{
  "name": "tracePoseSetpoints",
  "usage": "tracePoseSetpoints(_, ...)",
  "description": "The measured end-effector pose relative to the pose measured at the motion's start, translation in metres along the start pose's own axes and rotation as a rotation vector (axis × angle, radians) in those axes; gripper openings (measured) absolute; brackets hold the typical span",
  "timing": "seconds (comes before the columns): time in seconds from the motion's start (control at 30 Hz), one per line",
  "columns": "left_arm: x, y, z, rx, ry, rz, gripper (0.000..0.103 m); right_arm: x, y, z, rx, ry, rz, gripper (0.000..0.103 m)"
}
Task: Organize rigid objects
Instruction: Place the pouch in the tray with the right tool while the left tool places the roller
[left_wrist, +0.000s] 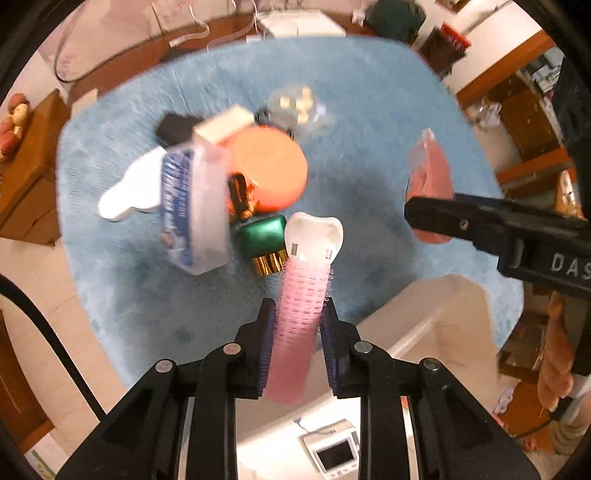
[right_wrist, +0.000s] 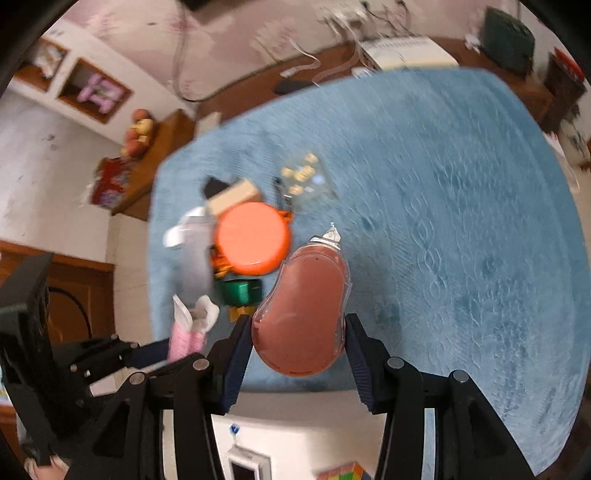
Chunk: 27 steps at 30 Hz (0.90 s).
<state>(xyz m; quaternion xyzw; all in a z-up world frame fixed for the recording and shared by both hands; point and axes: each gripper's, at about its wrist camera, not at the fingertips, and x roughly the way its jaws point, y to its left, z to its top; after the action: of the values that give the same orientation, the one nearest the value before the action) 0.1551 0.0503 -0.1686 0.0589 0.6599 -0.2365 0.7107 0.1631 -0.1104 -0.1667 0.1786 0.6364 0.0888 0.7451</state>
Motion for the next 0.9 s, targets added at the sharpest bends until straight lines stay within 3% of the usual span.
tracePoseSetpoints(0.17,-0.06,-0.013,-0.038,0.017,-0.112,-0.006,0.026,-0.043,0.029,-0.033,-0.164,-0.043,0.033,0.05)
tracePoseSetpoints(0.33,-0.083,-0.027,-0.083,-0.015,-0.16,0.008,0.026,-0.053,0.045,-0.085,-0.325,-0.003,0.027,0.05)
tracePoseSetpoints(0.53,-0.057,-0.038,-0.134,-0.086,-0.152,0.051,0.026,-0.024,0.04,-0.139,-0.423,0.113,-0.005,0.05)
tracePoseSetpoints(0.7,-0.019,-0.03,-0.16,-0.197,-0.08,0.05,0.026,0.012,0.032,-0.155,-0.454,0.195,-0.04,0.05)
tracePoseSetpoints(0.9,0.021,-0.012,-0.168,-0.315,-0.04,0.069,0.026,0.039,0.023,-0.162,-0.465,0.239,-0.068,0.051)
